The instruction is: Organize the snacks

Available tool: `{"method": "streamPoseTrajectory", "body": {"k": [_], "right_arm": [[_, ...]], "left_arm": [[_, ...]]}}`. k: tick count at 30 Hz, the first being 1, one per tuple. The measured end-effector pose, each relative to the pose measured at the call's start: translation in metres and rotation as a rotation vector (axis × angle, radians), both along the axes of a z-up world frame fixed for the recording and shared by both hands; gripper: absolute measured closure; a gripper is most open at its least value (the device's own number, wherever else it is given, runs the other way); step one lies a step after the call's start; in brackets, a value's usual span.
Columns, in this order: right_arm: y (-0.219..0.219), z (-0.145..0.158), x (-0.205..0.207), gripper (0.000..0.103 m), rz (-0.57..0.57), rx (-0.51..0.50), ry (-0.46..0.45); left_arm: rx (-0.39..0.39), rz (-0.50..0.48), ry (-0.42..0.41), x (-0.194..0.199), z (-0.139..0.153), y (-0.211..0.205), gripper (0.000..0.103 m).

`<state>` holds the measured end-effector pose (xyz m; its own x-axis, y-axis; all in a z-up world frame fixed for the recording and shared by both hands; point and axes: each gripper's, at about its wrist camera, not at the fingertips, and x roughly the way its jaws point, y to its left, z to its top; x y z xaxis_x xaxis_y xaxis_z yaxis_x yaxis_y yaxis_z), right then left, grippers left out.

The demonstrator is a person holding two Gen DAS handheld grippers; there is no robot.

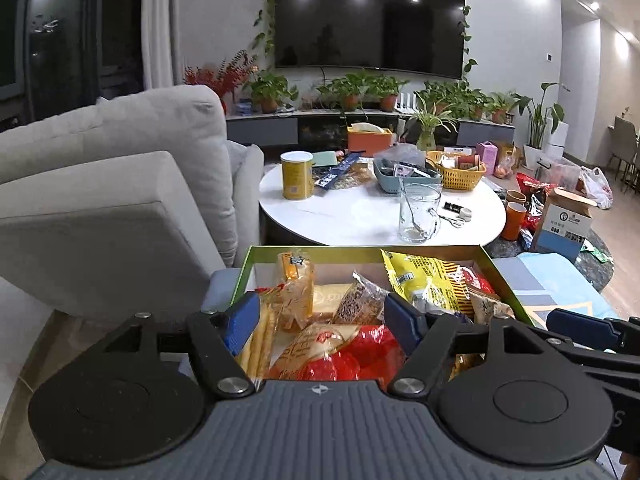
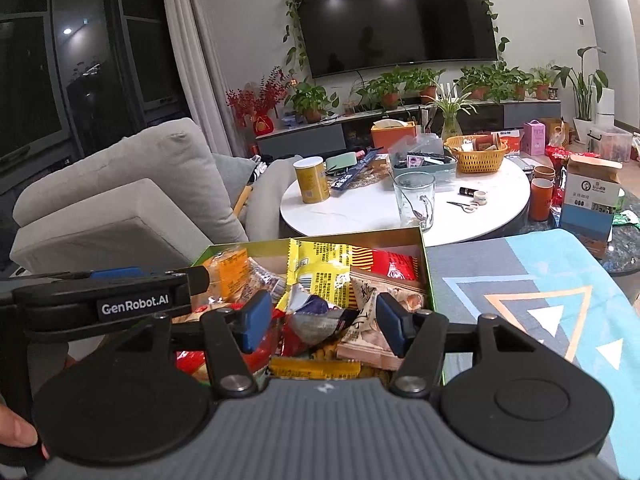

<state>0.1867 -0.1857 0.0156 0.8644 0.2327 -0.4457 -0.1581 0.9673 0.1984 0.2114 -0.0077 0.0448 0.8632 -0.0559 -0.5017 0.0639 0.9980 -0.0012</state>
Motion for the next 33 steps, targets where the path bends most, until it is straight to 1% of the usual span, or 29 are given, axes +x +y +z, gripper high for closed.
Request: {"method": "streamPoseTrajectory", "body": {"k": [6,14,22,24,29,33], "right_arm": [[-0.002,0.004,-0.021,0.055,0.007,0.001,-0.017],[-0.003,0.010,-0.043,0.055,-0.010,0.000,-0.042],[-0.003,0.013,-0.061,0.055,-0.008,-0.005,-0.052],[-0.004,0.013,-0.066,0.055,-0.014,-0.001,-0.058],[-0.006,0.011,-0.079,0.055,-0.008,-0.005,-0.061],[-0.009,0.009,-0.087,0.055,-0.015,-0.003,-0.058]], "left_arm": [[0.017,0.007,-0.008,-0.030,0.004,0.000,0.037],[-0.004,0.018,-0.029,-0.063,0.009,0.003,0.037],[-0.011,0.022,-0.038,-0.083,0.010,0.003,0.036],[-0.015,0.022,-0.038,-0.090,0.008,0.003,0.034],[0.001,0.027,-0.040,-0.102,0.005,0.001,0.034],[0.000,0.023,-0.035,-0.111,0.004,0.001,0.034]]}}
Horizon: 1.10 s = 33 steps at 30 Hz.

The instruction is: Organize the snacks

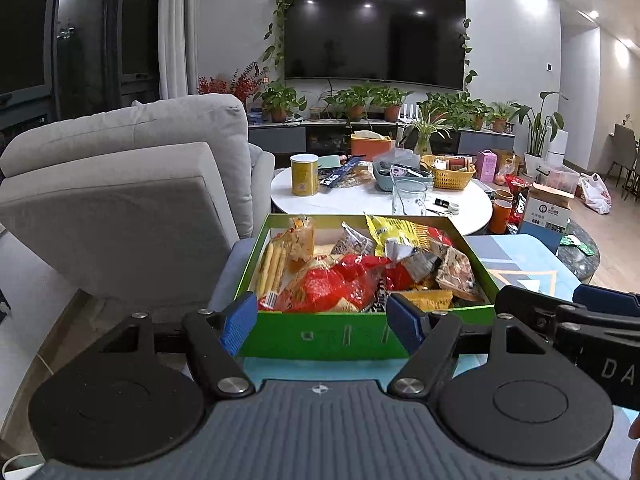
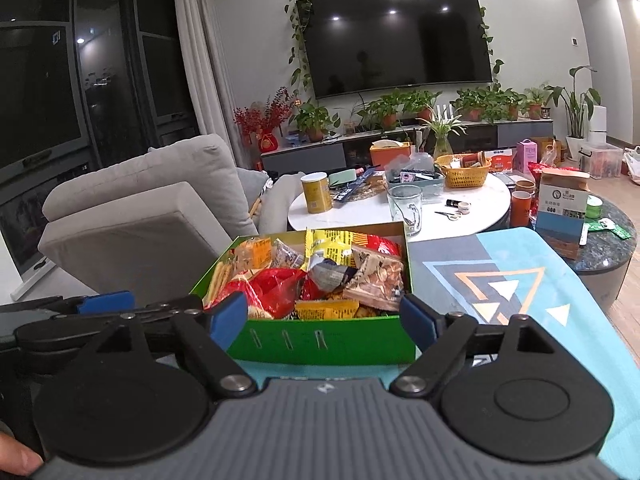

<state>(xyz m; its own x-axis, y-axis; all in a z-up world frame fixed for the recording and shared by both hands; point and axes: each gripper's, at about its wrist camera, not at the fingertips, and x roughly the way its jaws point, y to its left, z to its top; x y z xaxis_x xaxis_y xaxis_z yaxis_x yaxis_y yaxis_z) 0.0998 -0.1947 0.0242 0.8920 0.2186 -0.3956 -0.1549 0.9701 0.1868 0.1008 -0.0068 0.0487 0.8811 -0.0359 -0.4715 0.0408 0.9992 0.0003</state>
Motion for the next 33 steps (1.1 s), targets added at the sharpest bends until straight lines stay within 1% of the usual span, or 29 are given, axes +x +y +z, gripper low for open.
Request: {"method": "streamPoseTrajectory", "body": {"k": [5,8,15,20,33], "right_arm": [[-0.003,-0.001,-0.010,0.055,-0.010,-0.002,-0.006],[-0.003,0.000,-0.014,0.055,-0.008,-0.006,-0.009],[-0.005,0.000,-0.022,0.055,-0.002,-0.003,-0.022],[-0.005,-0.002,-0.025,0.055,0.005,-0.011,-0.020],[-0.009,-0.006,-0.031,0.055,0.003,-0.004,-0.011]], "left_arm": [[0.004,0.008,-0.010,-0.016,-0.001,-0.002,0.034],[0.005,0.016,-0.010,-0.024,-0.002,-0.002,0.026],[0.026,0.029,-0.005,-0.039,-0.003,-0.002,0.024],[0.008,0.040,-0.006,-0.045,-0.005,0.000,0.024],[0.035,0.039,0.013,-0.050,-0.015,-0.005,0.024]]}}
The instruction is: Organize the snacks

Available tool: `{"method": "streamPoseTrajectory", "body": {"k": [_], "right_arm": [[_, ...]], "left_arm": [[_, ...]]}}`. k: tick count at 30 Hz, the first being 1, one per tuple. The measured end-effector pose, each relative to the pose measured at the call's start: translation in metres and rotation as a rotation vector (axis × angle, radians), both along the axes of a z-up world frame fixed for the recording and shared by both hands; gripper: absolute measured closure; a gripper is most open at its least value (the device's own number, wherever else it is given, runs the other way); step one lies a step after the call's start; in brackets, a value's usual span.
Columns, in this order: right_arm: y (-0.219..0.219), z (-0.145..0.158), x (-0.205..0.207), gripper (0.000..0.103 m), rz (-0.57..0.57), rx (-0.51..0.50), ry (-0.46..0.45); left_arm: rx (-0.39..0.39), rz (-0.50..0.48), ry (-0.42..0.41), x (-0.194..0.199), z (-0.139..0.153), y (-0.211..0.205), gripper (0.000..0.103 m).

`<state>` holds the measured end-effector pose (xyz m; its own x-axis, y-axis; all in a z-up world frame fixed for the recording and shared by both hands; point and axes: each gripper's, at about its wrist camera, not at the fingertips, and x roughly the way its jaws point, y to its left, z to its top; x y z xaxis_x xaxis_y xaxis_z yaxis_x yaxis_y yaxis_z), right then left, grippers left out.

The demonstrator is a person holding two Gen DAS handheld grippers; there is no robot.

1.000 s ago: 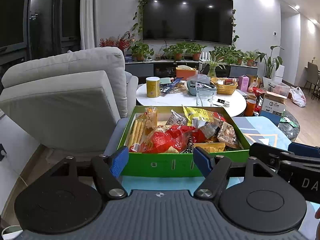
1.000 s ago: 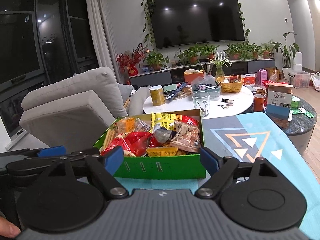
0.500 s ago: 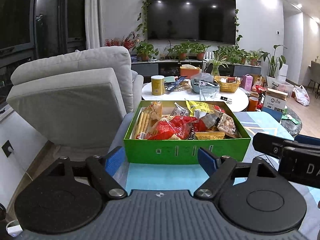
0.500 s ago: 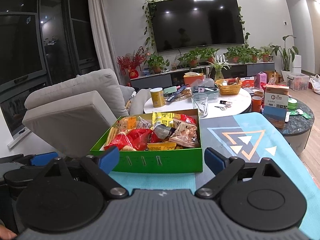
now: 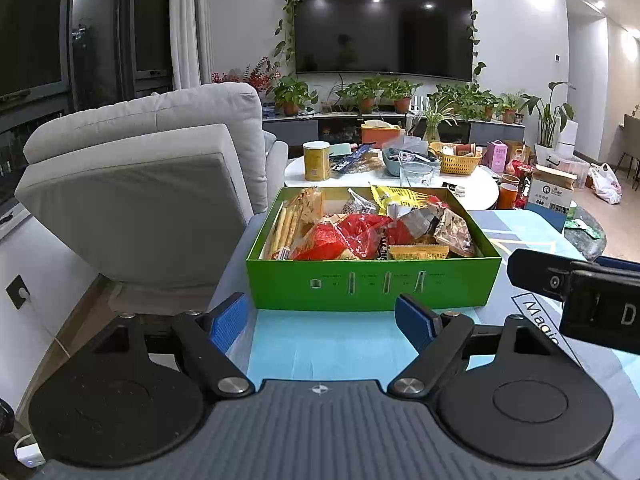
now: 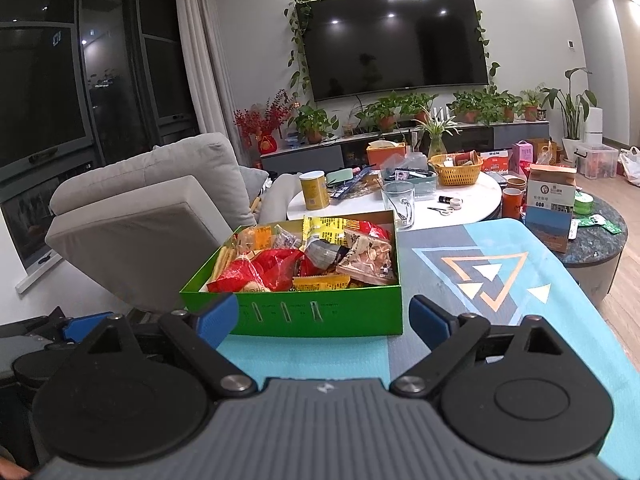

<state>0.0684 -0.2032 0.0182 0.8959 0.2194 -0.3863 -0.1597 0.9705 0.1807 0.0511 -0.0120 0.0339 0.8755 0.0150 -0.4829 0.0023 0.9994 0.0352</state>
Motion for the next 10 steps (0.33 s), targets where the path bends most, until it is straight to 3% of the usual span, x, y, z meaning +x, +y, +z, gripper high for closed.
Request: {"method": "streamPoseTrajectory", "body": {"k": [10], "right_arm": [[-0.0015,-0.0006,0.0002,0.055,-0.004,0.000,0.008]], "left_arm": [[-0.006,0.013,-0.007,-0.0020,0.0010,-0.0007,0.024]]}}
